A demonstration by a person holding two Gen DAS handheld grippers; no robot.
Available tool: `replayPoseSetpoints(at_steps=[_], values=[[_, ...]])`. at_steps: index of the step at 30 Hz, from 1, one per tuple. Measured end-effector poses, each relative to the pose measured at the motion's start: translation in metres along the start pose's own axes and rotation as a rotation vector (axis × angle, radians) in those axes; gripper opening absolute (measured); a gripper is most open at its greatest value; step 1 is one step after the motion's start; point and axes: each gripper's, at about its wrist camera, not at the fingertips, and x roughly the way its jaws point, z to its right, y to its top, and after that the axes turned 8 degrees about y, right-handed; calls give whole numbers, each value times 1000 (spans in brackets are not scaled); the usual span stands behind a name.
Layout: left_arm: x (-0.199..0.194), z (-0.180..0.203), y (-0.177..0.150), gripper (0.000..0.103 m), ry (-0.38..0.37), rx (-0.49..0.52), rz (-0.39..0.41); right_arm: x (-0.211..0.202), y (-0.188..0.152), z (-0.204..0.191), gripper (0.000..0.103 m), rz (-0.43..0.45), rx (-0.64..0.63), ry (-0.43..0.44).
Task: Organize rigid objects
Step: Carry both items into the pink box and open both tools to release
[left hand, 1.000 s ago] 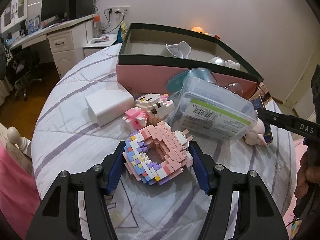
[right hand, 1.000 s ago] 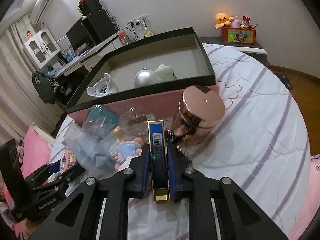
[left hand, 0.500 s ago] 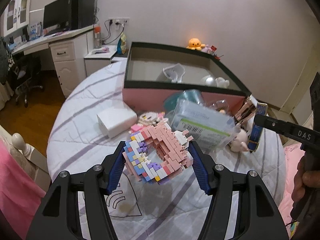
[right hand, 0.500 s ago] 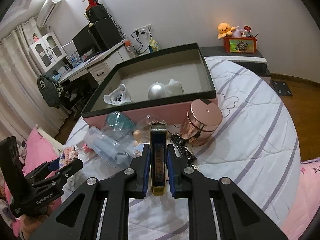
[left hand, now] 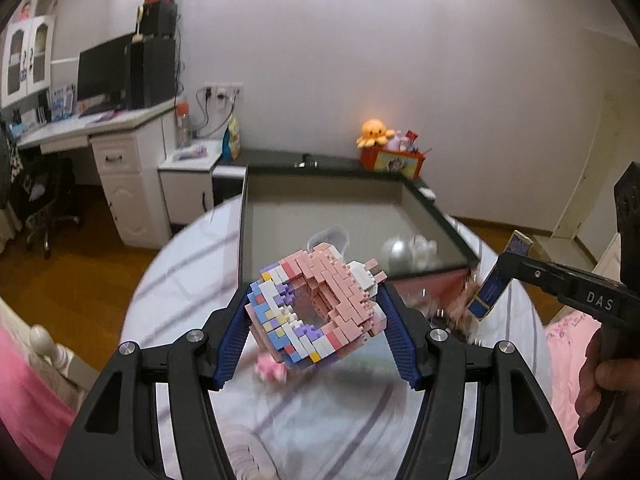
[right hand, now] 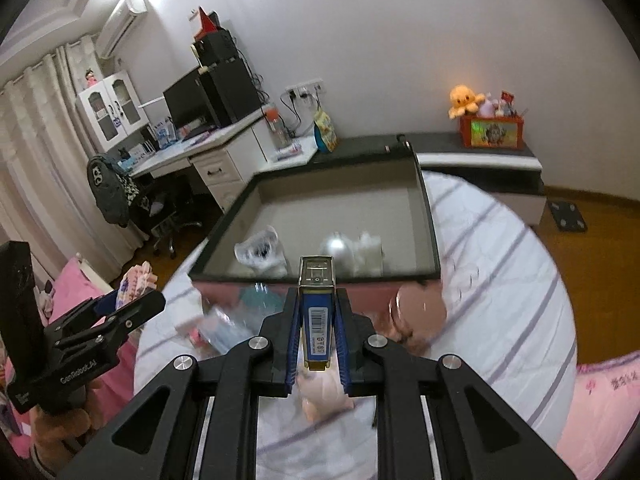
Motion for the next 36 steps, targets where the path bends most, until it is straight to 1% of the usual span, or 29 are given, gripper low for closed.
replayPoseSetpoints(at_steps=[5, 9, 13, 22, 24, 30, 32, 34, 35, 36], values=[[13, 0, 34, 63, -19, -2, 38, 5, 35, -4, 15, 38, -57, -5], [37, 3, 60, 63, -39, -2, 38, 22, 57, 0, 15, 43, -76, -15], [65, 9, 77, 63, -46, 5, 18, 44, 76, 11, 15, 35, -64, -12], [130, 12, 97, 63, -23, 13, -43, 99, 90, 40, 16, -34, -19, -33], [139, 14, 97, 63, -17, 16, -58, 106, 91, 45, 16, -45, -10, -36], [178, 17, 92, 63, -3, 21, -138, 126, 89, 54, 16, -89, 5, -55], [188, 16, 91, 64, 15, 18, -161, 131, 86, 57, 16, -99, 16, -71], [193, 15, 89, 72, 33, 15, -175, 133, 87, 60, 17, -100, 29, -78], [193, 14, 89, 84, 37, 12, -174, 133, 85, 61, 23, -105, 32, -73], [190, 12, 88, 96, 47, 3, -163, 132, 84, 62, 39, -107, 34, -75]])
